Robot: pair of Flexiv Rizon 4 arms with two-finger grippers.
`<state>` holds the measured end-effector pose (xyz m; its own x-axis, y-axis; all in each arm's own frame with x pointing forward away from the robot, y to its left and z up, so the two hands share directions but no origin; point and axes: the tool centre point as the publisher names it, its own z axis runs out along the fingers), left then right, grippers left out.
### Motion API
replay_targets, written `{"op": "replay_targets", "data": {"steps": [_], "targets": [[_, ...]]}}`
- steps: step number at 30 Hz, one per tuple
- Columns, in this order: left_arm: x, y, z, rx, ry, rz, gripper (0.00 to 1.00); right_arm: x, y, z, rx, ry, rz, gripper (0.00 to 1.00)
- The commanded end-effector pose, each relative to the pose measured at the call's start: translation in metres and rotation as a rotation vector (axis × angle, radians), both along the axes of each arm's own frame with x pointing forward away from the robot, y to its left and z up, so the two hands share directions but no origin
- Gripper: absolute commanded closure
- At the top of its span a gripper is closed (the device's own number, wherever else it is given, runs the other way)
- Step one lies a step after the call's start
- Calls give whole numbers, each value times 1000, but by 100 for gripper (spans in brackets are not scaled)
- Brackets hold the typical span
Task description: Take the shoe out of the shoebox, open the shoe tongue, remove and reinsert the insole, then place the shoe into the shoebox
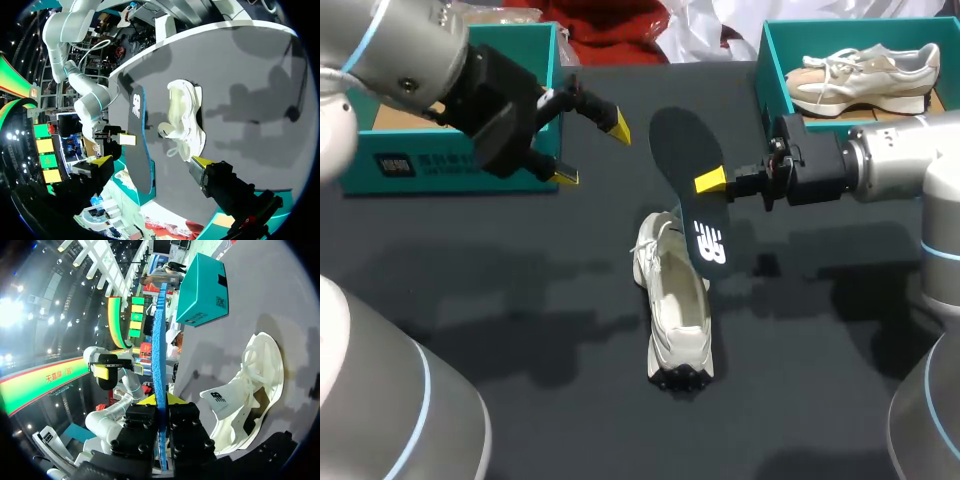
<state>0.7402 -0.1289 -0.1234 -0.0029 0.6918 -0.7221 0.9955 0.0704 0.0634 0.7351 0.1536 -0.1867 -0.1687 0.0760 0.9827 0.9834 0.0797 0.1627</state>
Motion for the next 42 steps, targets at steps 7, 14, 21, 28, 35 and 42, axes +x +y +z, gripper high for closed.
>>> {"op": "replay_targets", "data": {"steps": [7,14,21,28,35,42], "targets": [[0,-6,-37,-250,-67,21,0,-1,1,0,-2,1,-3,100],[14,-9,-48,-376,-12,-3,0,-1,1,0,-2,1,-3,100],[14,-9,-48,-376,-12,-3,0,-1,1,0,-2,1,-3,100],[24,-41,-74,-398,-1,75,0,-1,1,0,-2,1,-3,100],[33,-46,-75,-377,28,76,0,-1,1,0,-2,1,-3,100],[32,-50,-80,-435,18,97,0,-1,1,0,-2,1,-3,100]]}}
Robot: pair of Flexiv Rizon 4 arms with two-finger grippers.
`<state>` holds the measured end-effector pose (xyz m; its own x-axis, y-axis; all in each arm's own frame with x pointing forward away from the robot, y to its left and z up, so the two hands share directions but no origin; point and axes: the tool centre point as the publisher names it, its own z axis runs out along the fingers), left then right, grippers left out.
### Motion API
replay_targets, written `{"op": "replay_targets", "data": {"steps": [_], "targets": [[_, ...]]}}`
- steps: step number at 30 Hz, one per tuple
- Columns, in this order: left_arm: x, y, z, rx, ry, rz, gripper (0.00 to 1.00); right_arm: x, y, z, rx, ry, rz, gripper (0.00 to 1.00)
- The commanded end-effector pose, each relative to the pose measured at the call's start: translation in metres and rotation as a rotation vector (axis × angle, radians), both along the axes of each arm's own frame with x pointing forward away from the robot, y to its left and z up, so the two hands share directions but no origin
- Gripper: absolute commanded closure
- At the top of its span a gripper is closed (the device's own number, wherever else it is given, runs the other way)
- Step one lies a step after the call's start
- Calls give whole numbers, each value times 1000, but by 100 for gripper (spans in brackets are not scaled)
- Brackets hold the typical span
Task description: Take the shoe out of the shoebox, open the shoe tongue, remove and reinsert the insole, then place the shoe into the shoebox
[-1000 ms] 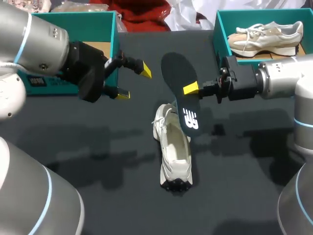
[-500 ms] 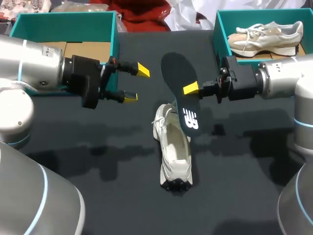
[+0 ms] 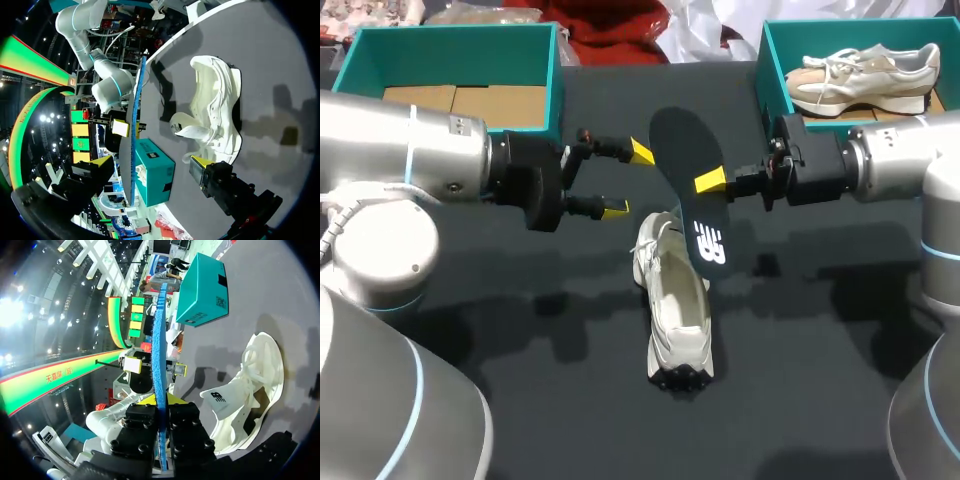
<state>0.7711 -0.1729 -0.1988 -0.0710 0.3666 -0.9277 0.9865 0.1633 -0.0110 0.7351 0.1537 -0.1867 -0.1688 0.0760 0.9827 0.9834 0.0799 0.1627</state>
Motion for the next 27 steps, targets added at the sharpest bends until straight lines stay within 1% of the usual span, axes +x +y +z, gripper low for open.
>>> {"op": "replay_targets", "data": {"steps": [1,5,11,18,20,21,22,24,26,27], "targets": [[2,-7,-5,-68,-14,27,0,-1,1,0,-2,1,-3,100],[-2,-12,-4,-133,-67,63,0,-7,9,-7,20,18,-23,100],[-2,-20,-4,-185,-99,79,0,-14,15,-11,43,47,-40,100],[3,-28,-7,-185,-113,89,0,-20,18,-12,34,65,-51,100],[4,-29,-7,-187,-117,87,8,-21,19,-12,29,69,-54,100],[4,-30,-7,-191,-121,84,21,-21,19,-12,27,74,-54,100],[4,-31,-8,-191,-122,83,27,-21,20,-12,25,76,-54,100],[4,-34,-8,-187,-128,76,36,-21,21,-12,22,81,-54,100],[4,-36,-9,-179,-132,70,47,-21,21,-12,22,82,-54,100],[4,-37,-10,-175,-138,69,49,-20,21,-13,24,84,-53,100]]}}
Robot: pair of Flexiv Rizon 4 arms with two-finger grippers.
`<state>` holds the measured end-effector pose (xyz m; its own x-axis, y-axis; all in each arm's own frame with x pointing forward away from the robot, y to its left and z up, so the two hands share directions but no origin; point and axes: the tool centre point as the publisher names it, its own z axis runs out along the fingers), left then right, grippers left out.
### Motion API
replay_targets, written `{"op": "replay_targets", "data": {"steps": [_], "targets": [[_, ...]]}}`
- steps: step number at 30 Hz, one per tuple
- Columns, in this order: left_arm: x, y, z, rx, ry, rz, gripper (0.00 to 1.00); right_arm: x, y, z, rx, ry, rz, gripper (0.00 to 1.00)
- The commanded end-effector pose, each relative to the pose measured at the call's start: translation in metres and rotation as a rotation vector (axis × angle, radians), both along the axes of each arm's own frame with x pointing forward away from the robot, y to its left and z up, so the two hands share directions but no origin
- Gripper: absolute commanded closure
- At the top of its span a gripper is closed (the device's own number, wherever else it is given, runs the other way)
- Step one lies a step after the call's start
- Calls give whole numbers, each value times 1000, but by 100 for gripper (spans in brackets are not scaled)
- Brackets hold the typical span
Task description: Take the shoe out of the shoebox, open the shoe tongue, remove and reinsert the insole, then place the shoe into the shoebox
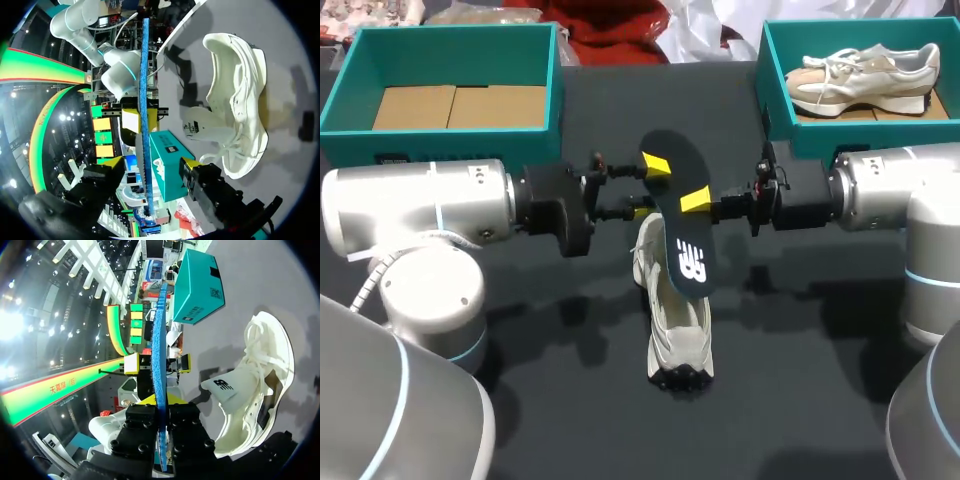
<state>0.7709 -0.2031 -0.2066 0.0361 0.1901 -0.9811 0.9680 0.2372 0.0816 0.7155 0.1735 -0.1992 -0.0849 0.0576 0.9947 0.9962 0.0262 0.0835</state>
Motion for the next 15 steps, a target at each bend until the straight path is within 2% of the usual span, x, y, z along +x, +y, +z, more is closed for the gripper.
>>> {"op": "replay_targets", "data": {"steps": [1,9,15], "targets": [[4,-8,-2,9,-8,0,50,1,2,-1,-1,5,0,100],[2,-11,-1,1,-30,-17,52,4,7,-3,8,12,20,100],[2,-12,-1,-3,-39,-18,57,6,11,-4,21,15,30,100]]}}
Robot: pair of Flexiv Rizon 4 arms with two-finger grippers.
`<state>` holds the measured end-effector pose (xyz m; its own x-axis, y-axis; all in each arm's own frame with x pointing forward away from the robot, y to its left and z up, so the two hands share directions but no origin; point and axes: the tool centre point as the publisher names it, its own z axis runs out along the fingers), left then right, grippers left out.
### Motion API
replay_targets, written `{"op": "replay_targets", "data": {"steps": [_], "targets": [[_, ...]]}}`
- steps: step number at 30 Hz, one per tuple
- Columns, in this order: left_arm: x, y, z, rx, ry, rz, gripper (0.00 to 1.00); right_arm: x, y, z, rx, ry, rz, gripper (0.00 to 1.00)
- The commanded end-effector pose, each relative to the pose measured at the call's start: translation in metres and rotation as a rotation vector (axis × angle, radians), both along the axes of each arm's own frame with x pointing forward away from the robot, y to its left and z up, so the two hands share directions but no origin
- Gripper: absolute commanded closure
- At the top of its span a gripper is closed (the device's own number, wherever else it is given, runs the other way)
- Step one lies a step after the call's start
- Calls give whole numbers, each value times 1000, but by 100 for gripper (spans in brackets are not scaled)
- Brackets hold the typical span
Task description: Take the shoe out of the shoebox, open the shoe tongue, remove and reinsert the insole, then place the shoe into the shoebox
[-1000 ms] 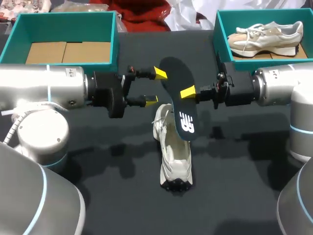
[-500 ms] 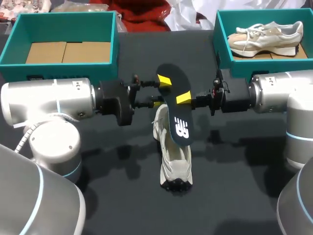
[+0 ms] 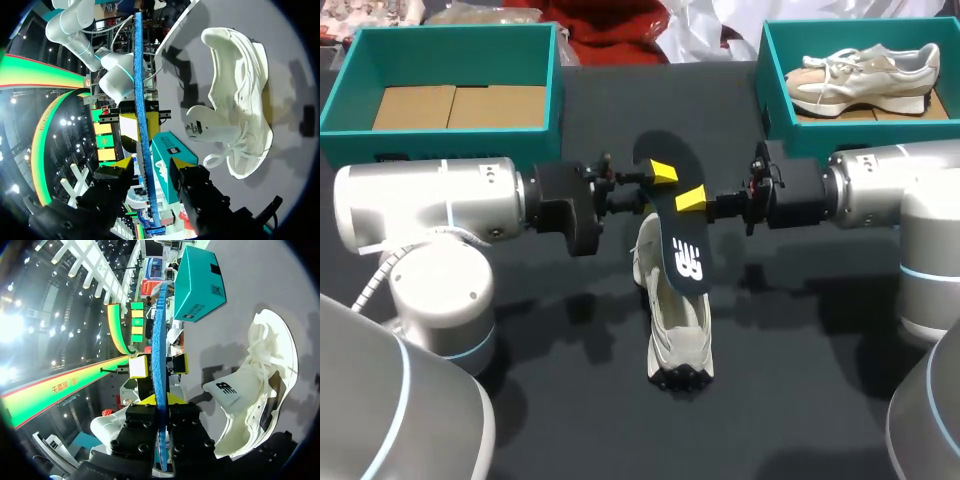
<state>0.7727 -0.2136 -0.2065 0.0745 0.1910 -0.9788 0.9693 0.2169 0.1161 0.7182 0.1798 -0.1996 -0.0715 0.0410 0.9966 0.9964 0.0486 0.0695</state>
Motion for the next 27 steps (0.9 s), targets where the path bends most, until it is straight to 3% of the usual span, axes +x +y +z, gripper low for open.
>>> {"op": "replay_targets", "data": {"steps": [1,19,27], "targets": [[0,-2,-2,-7,-5,3,58,4,5,-4,8,1,7,100],[0,-6,-5,-11,-22,-7,66,6,5,-8,28,11,0,100],[1,-6,-7,-13,-21,6,78,6,6,-9,30,11,-2,100]]}}
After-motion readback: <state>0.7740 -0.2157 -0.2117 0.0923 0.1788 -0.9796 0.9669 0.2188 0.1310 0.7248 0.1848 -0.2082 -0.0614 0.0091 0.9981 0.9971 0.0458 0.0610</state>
